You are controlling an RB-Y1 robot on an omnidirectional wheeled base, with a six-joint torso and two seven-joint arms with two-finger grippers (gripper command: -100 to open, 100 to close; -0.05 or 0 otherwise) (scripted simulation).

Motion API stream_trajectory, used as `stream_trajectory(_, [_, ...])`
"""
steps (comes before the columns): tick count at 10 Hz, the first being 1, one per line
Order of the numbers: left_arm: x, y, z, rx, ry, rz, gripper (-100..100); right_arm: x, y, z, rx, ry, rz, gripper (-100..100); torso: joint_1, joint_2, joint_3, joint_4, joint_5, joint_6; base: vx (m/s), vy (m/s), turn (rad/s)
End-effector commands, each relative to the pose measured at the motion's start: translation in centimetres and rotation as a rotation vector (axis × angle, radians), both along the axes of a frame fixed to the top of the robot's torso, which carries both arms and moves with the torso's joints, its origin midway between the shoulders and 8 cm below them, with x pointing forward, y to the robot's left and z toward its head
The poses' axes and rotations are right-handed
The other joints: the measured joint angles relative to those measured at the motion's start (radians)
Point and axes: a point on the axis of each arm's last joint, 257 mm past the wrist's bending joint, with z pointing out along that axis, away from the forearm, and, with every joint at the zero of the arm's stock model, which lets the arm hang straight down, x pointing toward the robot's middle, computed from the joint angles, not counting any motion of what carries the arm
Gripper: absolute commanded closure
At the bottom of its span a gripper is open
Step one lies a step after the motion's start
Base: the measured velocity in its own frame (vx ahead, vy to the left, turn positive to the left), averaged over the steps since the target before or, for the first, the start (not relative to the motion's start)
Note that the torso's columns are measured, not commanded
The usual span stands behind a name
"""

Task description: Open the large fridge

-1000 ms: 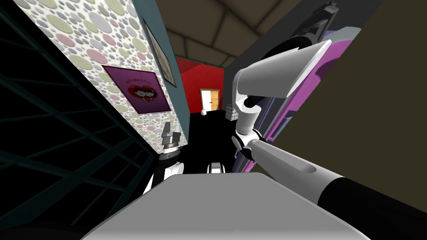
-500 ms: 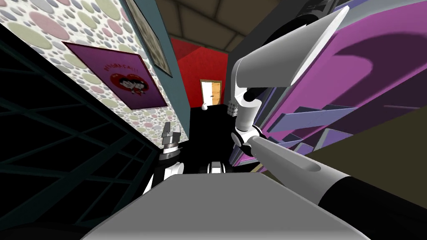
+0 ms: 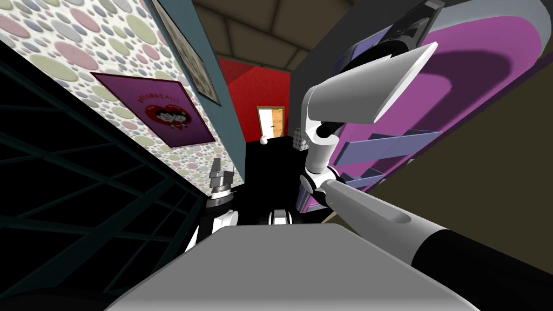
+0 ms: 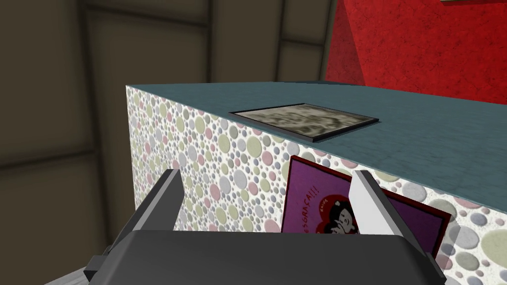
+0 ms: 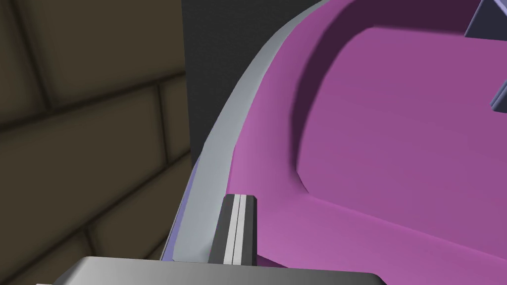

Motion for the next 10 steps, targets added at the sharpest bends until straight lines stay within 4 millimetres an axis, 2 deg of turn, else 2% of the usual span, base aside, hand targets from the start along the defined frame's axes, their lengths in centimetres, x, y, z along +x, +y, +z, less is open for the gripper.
stream_trajectory(1, [0.0,0.0,0.0,0.0,0.0,0.0,0,0.3,-3.0,-2.1,0.051,0.023,-0.064,-100,0.0,-0.003,-0.002,-0.001,0.0,0.0,0.125,0.084,-0.042])
stream_trajectory(4, [0.0,0.0,0.0,0.0,0.0,0.0,0,0.9,-5.5,-5.2,0.126,0.056,-0.101,-100,-0.003,0.0,0.0,-0.001,-0.001,-0.001,0.135,0.106,-0.029])
stream_trajectory(5, [0.0,0.0,0.0,0.0,0.0,0.0,0,1.1,-6.5,-6.8,0.167,0.071,-0.112,-100,-0.005,-0.001,0.0,-0.001,-0.002,-0.001,0.152,0.074,-0.019])
stream_trajectory(6, [0.0,0.0,0.0,0.0,0.0,0.0,0,1.2,-6.8,-7.4,0.181,0.076,-0.115,-100,-0.007,-0.001,0.0,-0.001,-0.003,0.0,0.121,0.081,-0.01])
stream_trajectory(7, [0.0,0.0,0.0,0.0,0.0,0.0,0,1.4,-7.7,-8.9,0.221,0.089,-0.126,-100,-0.005,0.002,0.001,0.0,-0.002,0.0,0.099,0.094,-0.024])
stream_trajectory(10, [0.0,0.0,0.0,0.0,0.0,0.0,0,1.3,-9.4,-11.3,0.275,0.103,-0.159,-100,-0.004,0.003,0.002,0.001,-0.002,0.0,0.109,0.081,-0.019])
